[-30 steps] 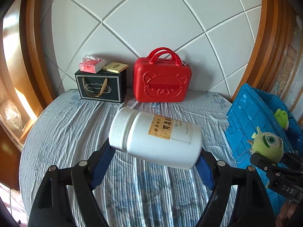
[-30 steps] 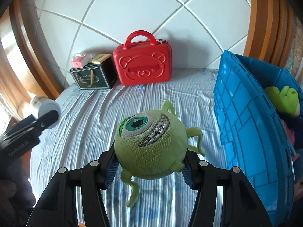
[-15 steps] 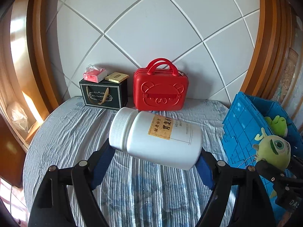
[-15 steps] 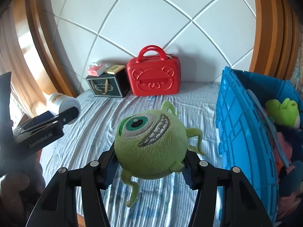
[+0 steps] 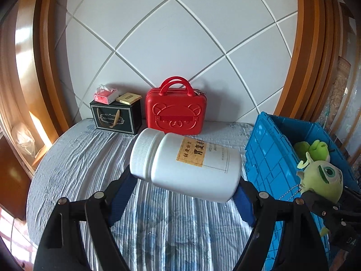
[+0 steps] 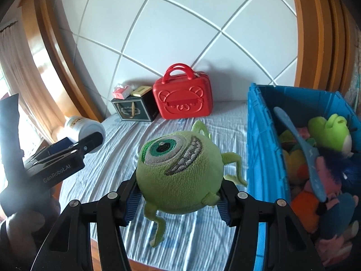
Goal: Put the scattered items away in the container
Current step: 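Lift and carry the pill bottle and green plush over the blue crate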
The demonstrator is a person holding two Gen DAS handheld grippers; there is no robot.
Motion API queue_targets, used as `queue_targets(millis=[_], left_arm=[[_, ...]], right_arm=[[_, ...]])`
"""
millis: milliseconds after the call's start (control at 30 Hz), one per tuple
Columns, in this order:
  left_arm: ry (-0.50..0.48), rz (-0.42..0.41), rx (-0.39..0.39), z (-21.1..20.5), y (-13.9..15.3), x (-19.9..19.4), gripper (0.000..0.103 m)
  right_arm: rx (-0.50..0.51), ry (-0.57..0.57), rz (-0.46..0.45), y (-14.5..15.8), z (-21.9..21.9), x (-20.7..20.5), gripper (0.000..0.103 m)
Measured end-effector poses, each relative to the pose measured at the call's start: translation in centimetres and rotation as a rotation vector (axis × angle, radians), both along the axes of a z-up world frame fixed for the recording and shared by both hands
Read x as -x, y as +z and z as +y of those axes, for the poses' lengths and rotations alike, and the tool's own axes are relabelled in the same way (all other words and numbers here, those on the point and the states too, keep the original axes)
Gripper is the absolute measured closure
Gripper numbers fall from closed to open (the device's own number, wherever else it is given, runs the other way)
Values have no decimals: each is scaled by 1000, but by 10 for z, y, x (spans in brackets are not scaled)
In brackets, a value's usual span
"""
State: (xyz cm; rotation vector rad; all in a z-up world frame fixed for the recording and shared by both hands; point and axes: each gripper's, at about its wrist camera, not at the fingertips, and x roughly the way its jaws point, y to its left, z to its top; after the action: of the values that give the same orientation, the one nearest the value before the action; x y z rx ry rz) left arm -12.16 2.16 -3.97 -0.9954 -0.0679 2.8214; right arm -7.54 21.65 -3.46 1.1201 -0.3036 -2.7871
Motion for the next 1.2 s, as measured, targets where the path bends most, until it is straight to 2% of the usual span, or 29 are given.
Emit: queue_targets(millis=[200, 433, 933, 1200], left_arm=[[-61, 32, -18, 47, 18, -21, 23], [-178, 21, -9, 115, 20, -35, 23], [-481, 19, 5, 270, 20, -80, 23], [-595, 16, 29, 322, 20, -101, 23]], right_arm=[[9, -26, 27, 8, 37, -25, 46], [14, -99, 38, 11, 88, -59, 46], [49, -388, 18, 6, 214, -149, 46], [52, -501, 1, 5, 259, -186, 46]])
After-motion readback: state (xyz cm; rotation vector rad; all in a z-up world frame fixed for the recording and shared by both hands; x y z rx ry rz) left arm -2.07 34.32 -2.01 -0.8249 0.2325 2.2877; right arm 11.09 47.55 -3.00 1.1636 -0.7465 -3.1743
